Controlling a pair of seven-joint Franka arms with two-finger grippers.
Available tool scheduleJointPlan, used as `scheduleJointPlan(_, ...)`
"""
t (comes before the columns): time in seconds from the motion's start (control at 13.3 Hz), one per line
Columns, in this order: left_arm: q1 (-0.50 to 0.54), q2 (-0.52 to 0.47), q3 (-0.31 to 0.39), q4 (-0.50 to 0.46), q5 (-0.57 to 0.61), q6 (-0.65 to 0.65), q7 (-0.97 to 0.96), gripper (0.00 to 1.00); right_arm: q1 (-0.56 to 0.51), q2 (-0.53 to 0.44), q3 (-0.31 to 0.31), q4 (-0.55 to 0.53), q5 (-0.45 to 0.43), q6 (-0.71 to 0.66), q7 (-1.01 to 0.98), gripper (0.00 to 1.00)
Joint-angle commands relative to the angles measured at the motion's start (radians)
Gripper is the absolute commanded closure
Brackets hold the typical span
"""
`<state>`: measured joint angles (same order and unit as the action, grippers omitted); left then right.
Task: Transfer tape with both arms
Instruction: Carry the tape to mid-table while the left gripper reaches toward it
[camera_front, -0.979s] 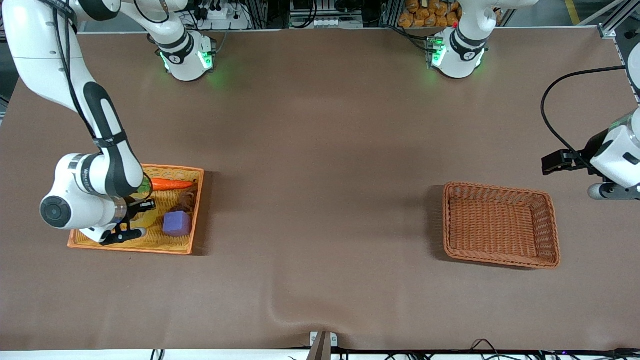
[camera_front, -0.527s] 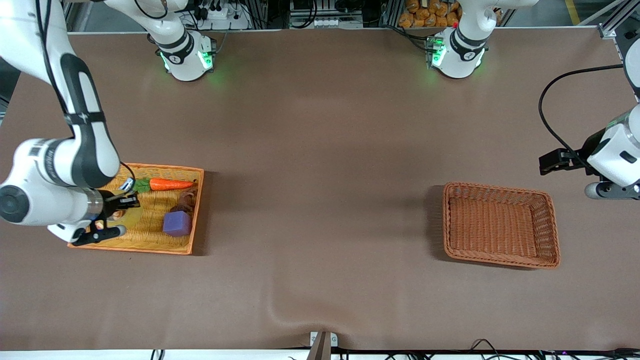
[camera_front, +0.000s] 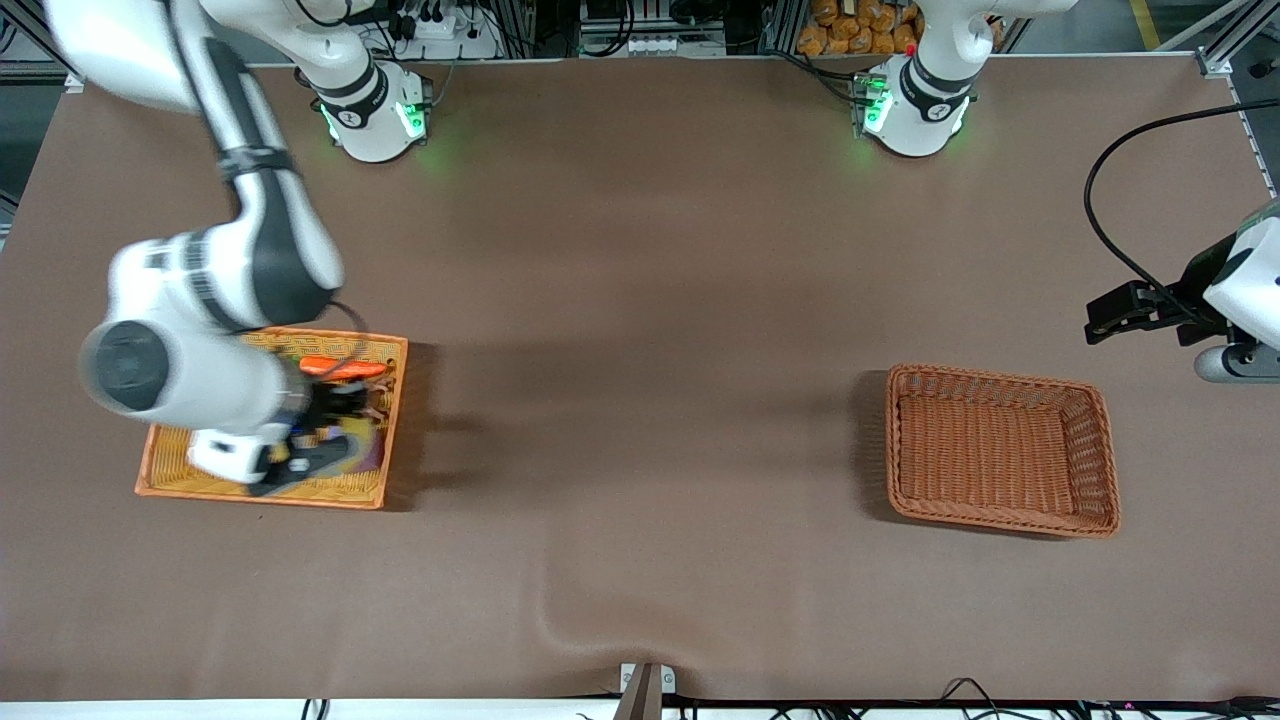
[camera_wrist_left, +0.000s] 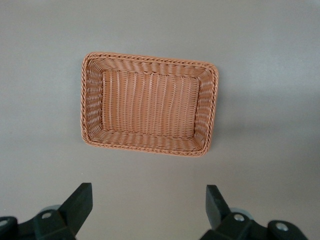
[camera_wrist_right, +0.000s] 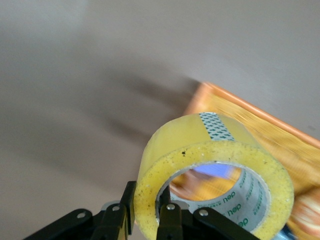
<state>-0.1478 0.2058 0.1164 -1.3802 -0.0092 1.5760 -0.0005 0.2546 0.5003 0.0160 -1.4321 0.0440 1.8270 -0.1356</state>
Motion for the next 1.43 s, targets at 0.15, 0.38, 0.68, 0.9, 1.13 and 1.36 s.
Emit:
scheduleJointPlan(0.15, -0.050, 0.017, -0.009, 0.009, -0.028, -0.008, -0.012, 0.00, 0.162, 0.067, -0.008, 0.032, 0.051, 0.040, 0.365, 1.00)
scheduleJointPlan(0.38, -0.061, 0.018, -0.009, 0.009, -0.021, -0.008, -0.085, 0.00, 0.239, 0.112, -0.008, 0.032, 0.151, 0.142, 0.563, 1.00)
scheduleJointPlan(0.68, -0.076, 0.046, -0.012, 0.006, -0.031, 0.018, -0.090, 0.00, 0.360, 0.174, -0.008, 0.032, 0.180, 0.317, 0.885, 0.99)
scheduleJointPlan(0.9, -0.098, 0.070, -0.029, -0.003, -0.052, 0.056, -0.137, 0.00, 0.411, 0.211, -0.007, 0.035, 0.185, 0.495, 1.170, 0.91)
scheduleJointPlan(1.13, -0.139, 0.104, -0.034, -0.006, -0.054, 0.082, -0.214, 0.00, 0.408, 0.224, -0.002, 0.065, 0.185, 0.538, 1.255, 0.19)
scheduleJointPlan(1.36, -0.148, 0.181, -0.037, -0.008, -0.055, 0.134, -0.268, 0.00, 0.397, 0.216, -0.002, 0.070, 0.183, 0.531, 1.252, 0.00)
